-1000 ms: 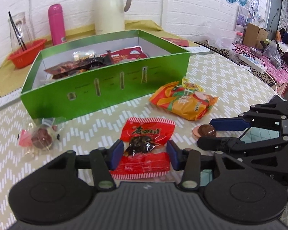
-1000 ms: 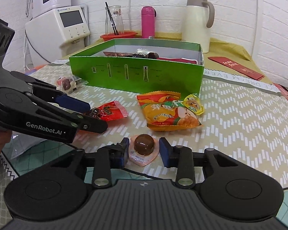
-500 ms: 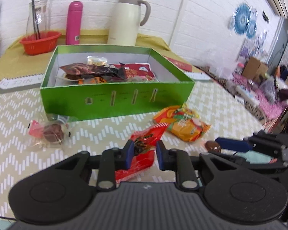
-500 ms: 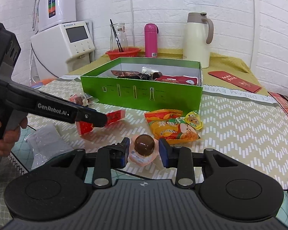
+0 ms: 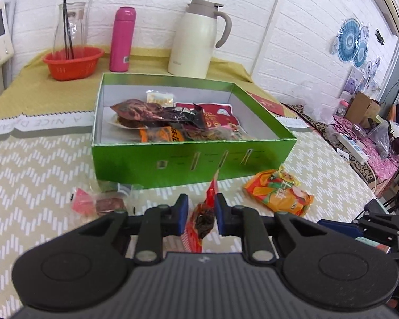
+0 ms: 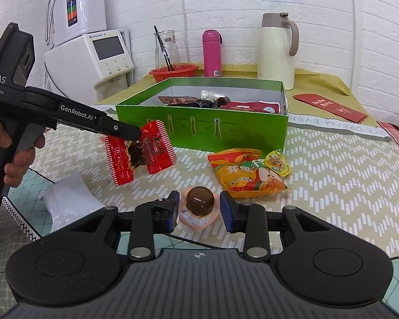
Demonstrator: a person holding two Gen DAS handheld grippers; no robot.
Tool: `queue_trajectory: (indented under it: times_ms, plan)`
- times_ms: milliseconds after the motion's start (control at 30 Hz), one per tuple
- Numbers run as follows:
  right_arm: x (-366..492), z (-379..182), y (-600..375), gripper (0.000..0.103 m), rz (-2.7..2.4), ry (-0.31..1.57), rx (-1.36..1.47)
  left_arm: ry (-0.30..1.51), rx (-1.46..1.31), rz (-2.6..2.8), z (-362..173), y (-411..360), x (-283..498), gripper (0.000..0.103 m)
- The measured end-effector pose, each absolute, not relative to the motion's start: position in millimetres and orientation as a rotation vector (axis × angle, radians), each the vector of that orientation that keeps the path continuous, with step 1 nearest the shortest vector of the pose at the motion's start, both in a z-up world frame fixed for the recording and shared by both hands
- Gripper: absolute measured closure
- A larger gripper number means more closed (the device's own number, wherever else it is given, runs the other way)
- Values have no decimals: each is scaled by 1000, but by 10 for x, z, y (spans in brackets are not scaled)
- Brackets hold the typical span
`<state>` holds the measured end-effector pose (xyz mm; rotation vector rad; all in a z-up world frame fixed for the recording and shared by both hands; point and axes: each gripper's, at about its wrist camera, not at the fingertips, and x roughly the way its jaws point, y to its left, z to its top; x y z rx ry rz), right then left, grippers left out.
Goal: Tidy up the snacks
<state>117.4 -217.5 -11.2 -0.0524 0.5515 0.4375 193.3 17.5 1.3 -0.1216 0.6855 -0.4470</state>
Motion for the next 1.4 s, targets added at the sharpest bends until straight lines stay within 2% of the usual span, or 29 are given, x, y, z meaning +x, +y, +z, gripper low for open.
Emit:
queue_trajectory:
  times_ms: [33, 200, 267, 400, 633, 700, 733, 800, 1033, 1400]
  plan:
    - [1182, -122, -2175, 44, 437, 554, -50, 691, -124, -474, 10, 171, 1934, 81]
    - [1209, -164, -2148, 44, 440, 569, -42, 745, -108, -531, -135, 59, 1952, 42]
    - [1210, -166, -2139, 44, 442, 571, -43, 765, -115, -546, -212, 15, 1956, 41]
    - [1244, -144, -2119, 44, 448, 567, -40, 810, -55, -580, -311, -138, 1928, 48]
    - [1259, -175, -2132, 43, 448, 574, -29, 784, 75, -564, -321, -307, 1824, 56]
    - [1255, -186, -2143, 43, 445, 579, -28, 762, 101, -550, -294, -343, 1786, 63]
    - [1252, -185, -2150, 43, 443, 580, -26, 744, 84, -548, -266, -326, 1776, 66]
    - [1236, -167, -2161, 43, 439, 575, -24, 732, -5, -556, -187, -211, 1807, 78]
    - [1209, -58, -2170, 44, 448, 537, -30, 717, -200, -498, -49, 237, 1967, 89]
    - [1232, -117, -2095, 43, 452, 559, -35, 753, -110, -528, -179, 156, 1981, 89]
